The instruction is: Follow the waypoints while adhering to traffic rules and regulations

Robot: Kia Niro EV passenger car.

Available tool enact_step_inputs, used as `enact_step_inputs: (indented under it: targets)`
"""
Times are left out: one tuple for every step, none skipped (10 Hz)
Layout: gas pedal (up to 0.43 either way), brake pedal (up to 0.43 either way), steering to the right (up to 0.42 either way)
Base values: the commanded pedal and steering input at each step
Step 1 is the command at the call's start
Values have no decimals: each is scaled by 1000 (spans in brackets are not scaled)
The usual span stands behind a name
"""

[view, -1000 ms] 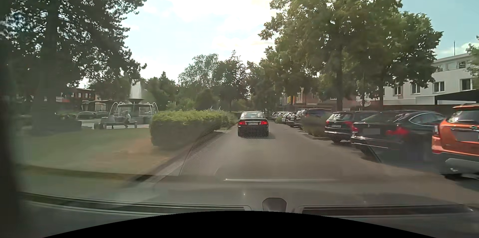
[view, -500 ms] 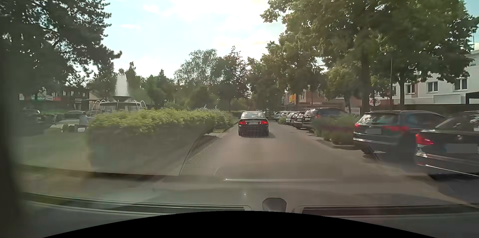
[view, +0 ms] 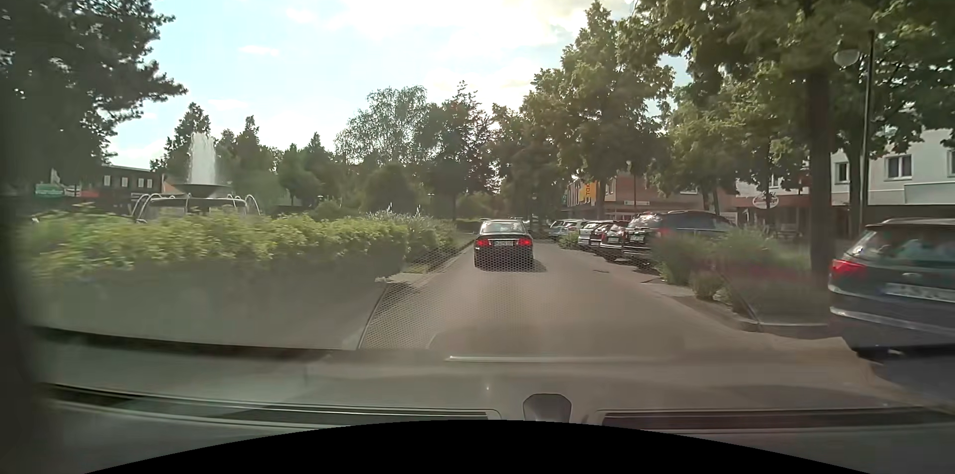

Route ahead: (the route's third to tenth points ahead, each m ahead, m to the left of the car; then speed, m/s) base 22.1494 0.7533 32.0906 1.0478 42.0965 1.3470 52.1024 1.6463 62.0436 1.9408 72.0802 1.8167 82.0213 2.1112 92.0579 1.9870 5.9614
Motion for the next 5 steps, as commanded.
enact_step_inputs:
  targets:
    - [87,6,4]
    - [98,6,5]
    - [98,6,4]
    - [110,6,4]
    - [110,6,4]
